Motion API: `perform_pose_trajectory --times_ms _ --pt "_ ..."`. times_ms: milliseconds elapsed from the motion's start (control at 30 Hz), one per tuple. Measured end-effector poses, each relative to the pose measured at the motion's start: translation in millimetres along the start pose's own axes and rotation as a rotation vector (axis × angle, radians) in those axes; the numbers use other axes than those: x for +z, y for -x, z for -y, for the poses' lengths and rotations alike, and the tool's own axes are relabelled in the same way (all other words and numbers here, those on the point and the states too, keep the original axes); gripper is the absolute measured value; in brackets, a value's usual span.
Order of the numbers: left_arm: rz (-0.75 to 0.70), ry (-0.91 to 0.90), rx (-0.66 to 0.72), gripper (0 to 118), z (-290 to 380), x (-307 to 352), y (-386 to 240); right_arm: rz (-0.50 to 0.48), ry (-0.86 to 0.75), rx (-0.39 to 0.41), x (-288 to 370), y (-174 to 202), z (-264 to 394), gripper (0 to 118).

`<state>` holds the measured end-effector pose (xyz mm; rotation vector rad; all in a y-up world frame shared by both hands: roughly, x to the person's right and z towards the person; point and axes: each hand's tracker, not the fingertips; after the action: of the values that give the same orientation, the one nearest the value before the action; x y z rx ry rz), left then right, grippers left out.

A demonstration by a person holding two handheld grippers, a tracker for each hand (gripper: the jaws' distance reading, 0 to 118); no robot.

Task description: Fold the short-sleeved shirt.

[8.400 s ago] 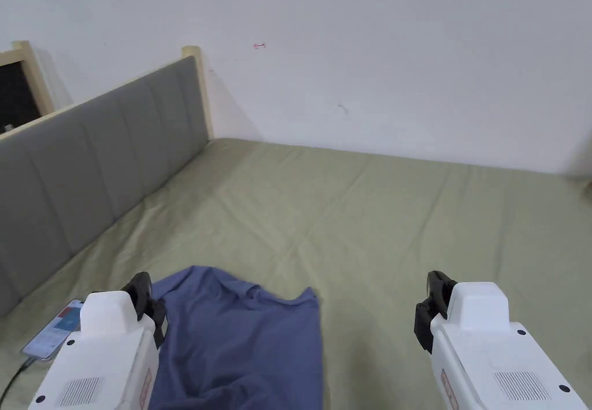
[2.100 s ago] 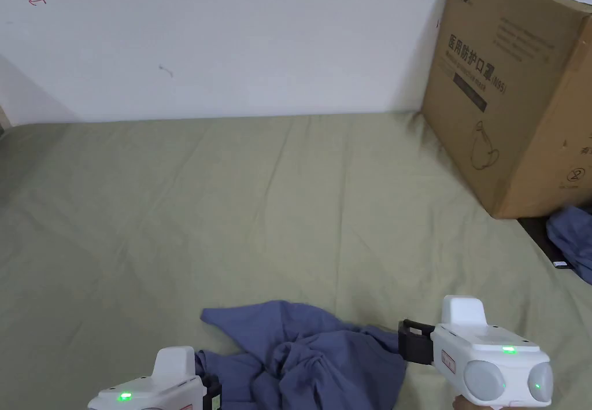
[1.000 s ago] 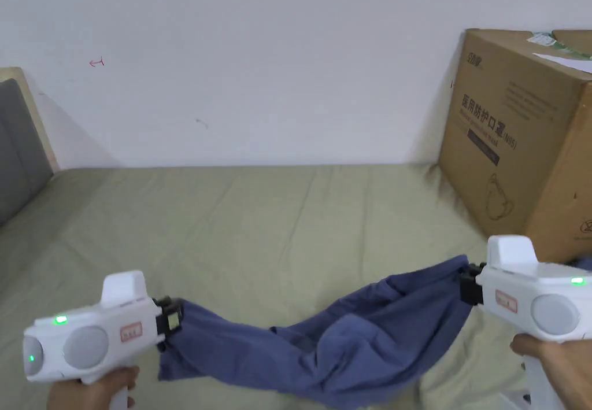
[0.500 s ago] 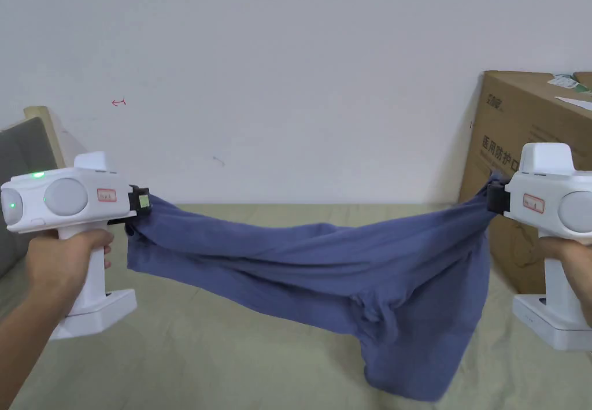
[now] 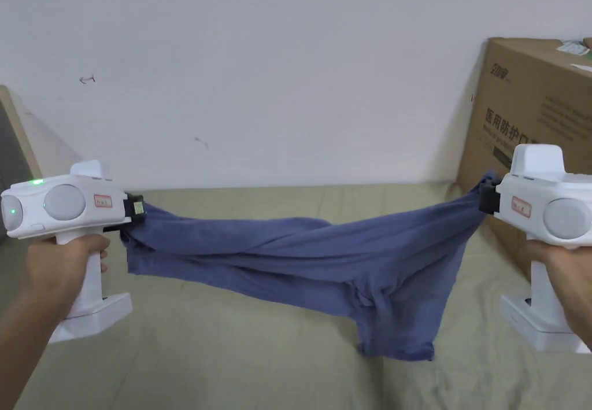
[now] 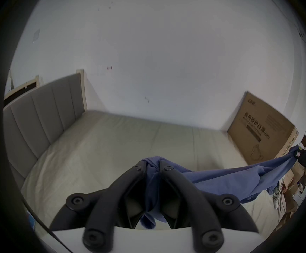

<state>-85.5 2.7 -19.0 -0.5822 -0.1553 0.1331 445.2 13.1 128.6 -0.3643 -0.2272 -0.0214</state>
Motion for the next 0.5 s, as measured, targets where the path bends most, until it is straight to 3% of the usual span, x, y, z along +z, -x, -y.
perform_pose_trajectory --times_ms 267,500 --pt "-0.039 0.234 0.047 11 122.9 -46.4 36.3 -0.003 0.196 -0.054 -14.2 8.4 124.6 1" --pt "-0.048 0.379 0.093 11 220.1 -18.9 68.6 0.006 0.339 -0.101 33.0 8.1 222.0 1"
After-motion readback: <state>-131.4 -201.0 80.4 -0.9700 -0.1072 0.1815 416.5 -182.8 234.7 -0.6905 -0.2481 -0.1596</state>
